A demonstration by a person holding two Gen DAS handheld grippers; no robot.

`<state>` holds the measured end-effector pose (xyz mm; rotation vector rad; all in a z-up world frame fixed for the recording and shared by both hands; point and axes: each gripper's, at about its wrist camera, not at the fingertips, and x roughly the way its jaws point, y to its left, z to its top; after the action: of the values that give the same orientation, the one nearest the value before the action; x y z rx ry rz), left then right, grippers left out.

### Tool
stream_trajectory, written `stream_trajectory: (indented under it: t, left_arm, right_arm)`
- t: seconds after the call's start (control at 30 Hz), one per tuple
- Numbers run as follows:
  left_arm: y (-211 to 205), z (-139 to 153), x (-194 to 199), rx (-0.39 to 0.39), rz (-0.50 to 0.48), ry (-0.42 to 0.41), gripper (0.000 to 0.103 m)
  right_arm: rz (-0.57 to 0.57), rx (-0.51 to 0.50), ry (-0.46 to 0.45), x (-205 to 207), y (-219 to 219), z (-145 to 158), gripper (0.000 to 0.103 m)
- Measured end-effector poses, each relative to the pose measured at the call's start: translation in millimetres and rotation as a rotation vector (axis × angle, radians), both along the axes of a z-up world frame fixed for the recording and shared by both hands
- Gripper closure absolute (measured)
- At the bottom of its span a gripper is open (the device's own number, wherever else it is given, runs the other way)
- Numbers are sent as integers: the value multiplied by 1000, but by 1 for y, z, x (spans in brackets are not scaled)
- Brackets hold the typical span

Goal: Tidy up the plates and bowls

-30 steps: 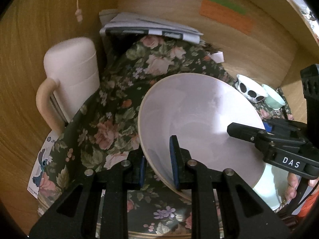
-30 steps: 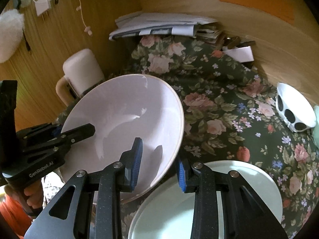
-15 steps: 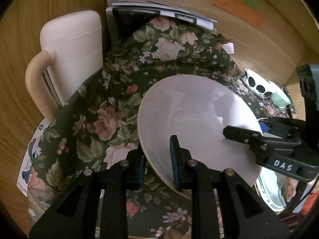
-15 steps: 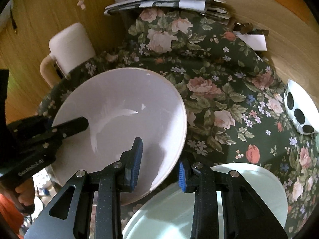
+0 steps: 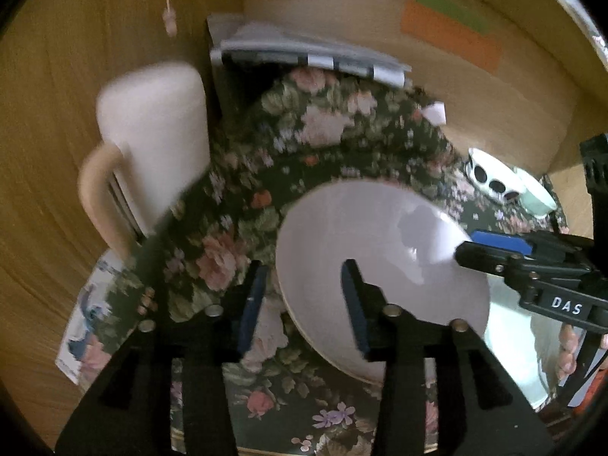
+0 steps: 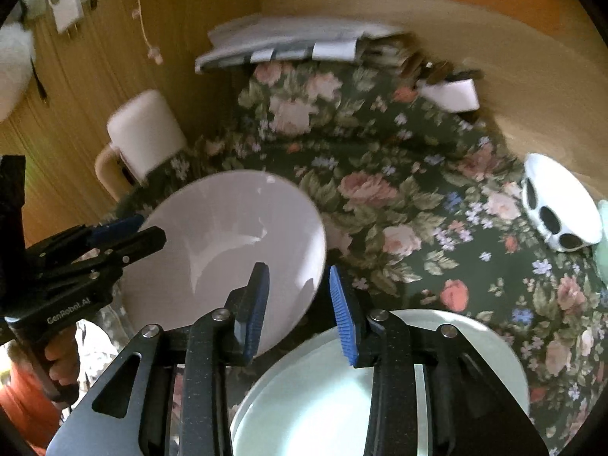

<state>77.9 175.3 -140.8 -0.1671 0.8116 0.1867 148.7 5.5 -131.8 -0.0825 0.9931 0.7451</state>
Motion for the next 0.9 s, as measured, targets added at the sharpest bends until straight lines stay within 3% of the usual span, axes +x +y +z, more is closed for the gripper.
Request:
stream_trajectory:
  t: [0.43,0.63,0.9]
  left_arm:
    - [-35,50,10,30,-47,-104,37]
    - [-65,59,35,59,-95,-106,31]
    - [-100,58,72,70,-155,-93,28]
  right_arm:
    - [-130,80,-147,6,-69,49,59]
    - [-210,67,-179,19,-104,51,56]
    - [-309,41,-152,52,-148,34,56]
